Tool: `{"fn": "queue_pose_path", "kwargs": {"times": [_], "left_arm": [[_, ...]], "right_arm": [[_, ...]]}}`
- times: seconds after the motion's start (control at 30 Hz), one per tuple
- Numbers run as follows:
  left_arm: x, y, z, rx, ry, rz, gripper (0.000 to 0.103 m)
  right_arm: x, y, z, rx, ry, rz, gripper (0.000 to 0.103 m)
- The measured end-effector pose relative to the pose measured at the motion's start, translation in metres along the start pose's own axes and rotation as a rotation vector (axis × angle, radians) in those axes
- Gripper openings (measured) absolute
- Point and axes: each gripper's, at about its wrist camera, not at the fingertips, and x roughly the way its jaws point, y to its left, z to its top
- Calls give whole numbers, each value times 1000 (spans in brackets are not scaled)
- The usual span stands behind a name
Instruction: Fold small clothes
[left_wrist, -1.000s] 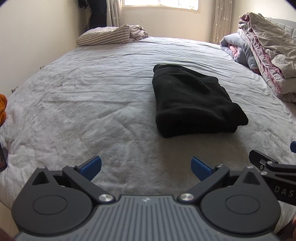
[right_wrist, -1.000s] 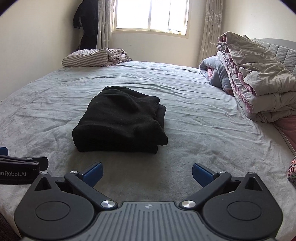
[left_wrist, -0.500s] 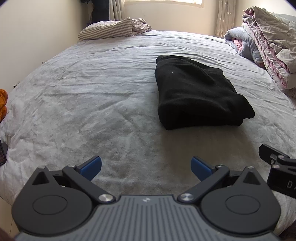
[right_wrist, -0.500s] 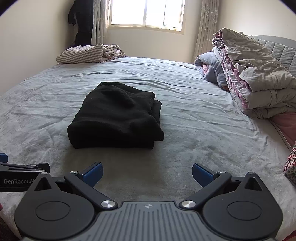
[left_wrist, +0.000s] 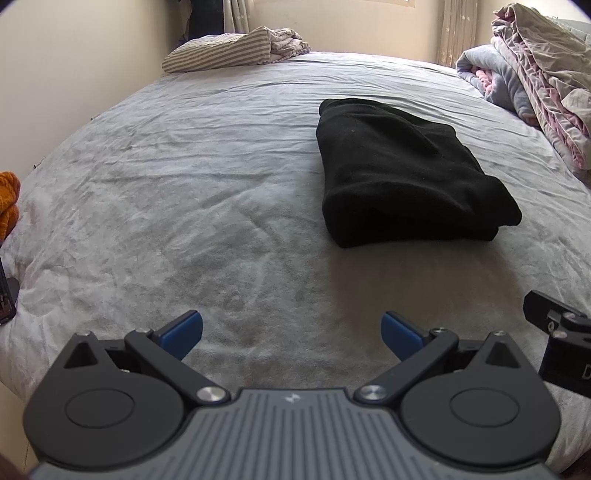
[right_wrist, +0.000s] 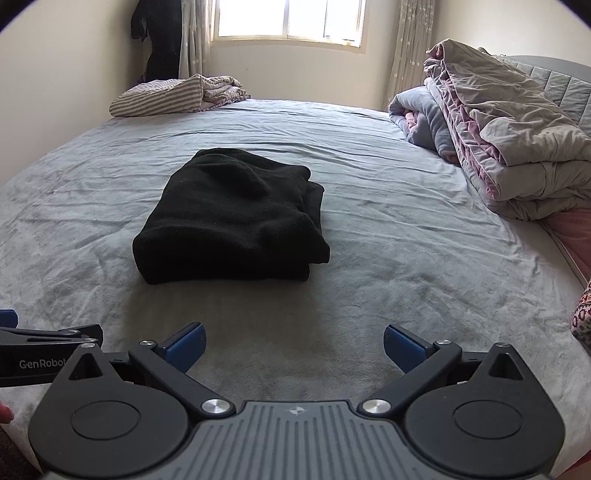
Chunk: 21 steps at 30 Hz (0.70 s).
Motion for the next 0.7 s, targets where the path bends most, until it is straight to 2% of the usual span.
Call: {"fn": "queue_pose_path", "kwargs": {"times": [0.7], "left_arm": [[-1, -4, -1, 9, 2, -4, 102]], "right_arm": [[1, 1, -2, 6, 4, 13, 103]]}}
